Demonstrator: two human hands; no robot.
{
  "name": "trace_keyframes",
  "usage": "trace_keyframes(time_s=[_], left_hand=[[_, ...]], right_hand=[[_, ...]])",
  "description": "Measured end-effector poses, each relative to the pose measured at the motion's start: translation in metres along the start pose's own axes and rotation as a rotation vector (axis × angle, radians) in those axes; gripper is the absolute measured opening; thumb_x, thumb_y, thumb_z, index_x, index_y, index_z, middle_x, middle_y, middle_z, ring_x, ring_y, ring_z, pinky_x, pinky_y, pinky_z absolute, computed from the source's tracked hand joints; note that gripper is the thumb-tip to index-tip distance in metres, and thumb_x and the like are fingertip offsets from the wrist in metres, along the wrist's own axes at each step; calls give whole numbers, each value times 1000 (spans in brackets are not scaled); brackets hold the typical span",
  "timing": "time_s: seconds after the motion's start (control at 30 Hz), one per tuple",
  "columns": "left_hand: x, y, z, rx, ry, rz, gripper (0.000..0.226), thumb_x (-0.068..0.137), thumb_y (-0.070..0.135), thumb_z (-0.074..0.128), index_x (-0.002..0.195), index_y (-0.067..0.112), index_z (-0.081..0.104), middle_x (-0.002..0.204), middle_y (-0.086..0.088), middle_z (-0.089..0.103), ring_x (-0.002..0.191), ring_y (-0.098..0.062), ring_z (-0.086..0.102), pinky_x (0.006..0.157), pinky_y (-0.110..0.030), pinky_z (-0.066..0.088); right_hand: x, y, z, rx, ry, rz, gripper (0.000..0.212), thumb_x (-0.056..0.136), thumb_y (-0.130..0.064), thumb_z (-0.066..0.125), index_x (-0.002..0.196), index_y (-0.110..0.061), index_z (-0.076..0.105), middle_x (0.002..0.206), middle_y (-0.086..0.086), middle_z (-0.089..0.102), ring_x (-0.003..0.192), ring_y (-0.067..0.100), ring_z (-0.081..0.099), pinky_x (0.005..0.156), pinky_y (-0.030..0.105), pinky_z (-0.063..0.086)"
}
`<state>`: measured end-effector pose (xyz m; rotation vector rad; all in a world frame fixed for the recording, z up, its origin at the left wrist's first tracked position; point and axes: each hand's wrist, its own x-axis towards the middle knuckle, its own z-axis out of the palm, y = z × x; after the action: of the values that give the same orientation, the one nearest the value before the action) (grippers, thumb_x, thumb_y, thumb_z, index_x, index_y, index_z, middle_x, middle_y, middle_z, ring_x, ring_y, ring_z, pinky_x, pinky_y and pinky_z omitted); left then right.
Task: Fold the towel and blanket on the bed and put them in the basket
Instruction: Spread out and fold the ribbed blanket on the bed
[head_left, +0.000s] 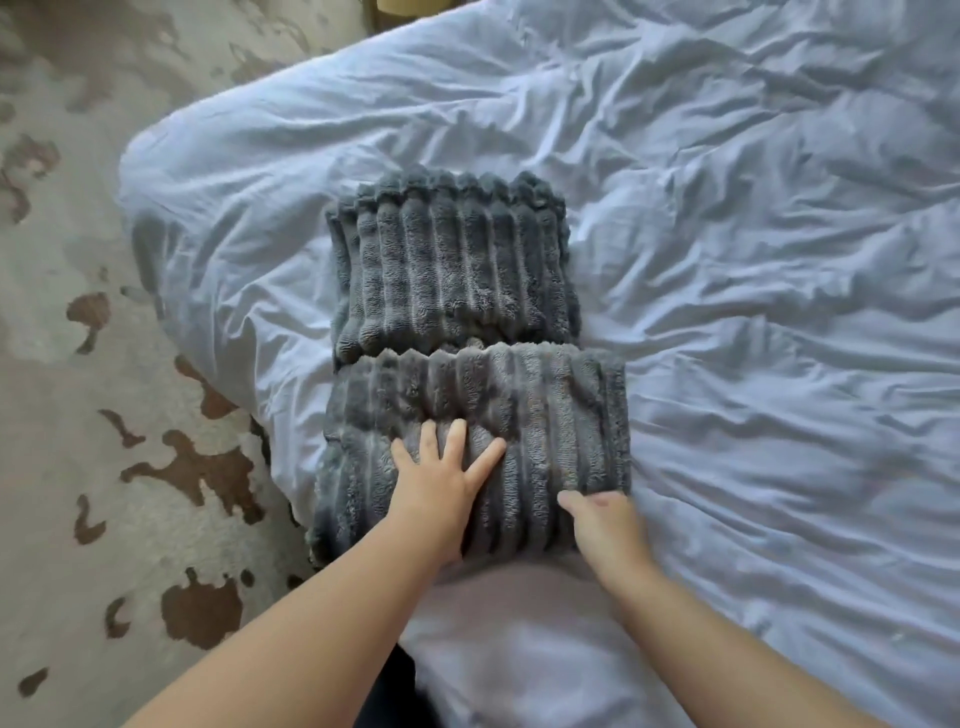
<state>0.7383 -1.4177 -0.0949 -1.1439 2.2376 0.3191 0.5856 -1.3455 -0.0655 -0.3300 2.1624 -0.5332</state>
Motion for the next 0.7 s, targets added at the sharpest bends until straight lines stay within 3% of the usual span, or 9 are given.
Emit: trace_keyframes(time_s=[0.1,0.27,0.33,0.4,0.5,0.6,0.7], left_hand=[[3,-1,-1,-14,-6,7,125,69,55,72,143,37,-27,155,-14,-17,142,-46,-5,107,-66,16],[4,-9,-15,-129,-33,70,113,68,61,69,146,41,-11,156,-9,-5,141,-42,5,106,-62,23],[7,-16,-25,-248,-9,76,97,73,73,56,146,44,0,155,-7,8,139,-37,15,106,-59,29],[14,-24,-35,-368,52,61,78,81,76,38,146,46,7,150,-5,22,137,-31,22,108,-58,27],[29,-35,-48,-359,165,32,71,83,76,31,145,45,18,151,-1,17,144,-28,6,112,-62,9],[45,-44,-56,-427,141,43,72,81,78,29,144,45,20,160,2,6,146,-23,4,111,-60,16],[62,-54,-65,-495,62,39,74,83,78,23,148,42,17,153,0,33,140,-24,25,106,-59,26]], right_hand=[[7,20,9,361,-286,373,20,85,-30,68,96,-14,63,88,7,66,69,21,59,60,29,46],[20,35,37,670,-428,588,35,89,-44,59,96,-10,63,87,15,68,85,29,60,88,43,44],[17,35,43,808,-449,586,37,90,-46,55,95,-11,67,82,15,74,86,28,62,83,41,47],[14,29,49,1011,-450,537,37,92,-41,53,98,-9,70,91,14,75,91,27,66,83,41,50],[11,14,59,1190,-404,462,37,94,-36,49,102,-8,71,106,15,73,102,28,65,98,45,45],[13,2,66,1140,-343,445,27,90,-28,46,98,-14,68,108,11,68,107,26,61,101,41,45],[14,-3,67,1090,-284,444,18,89,-22,45,81,-18,61,92,7,64,100,24,59,96,38,47]])
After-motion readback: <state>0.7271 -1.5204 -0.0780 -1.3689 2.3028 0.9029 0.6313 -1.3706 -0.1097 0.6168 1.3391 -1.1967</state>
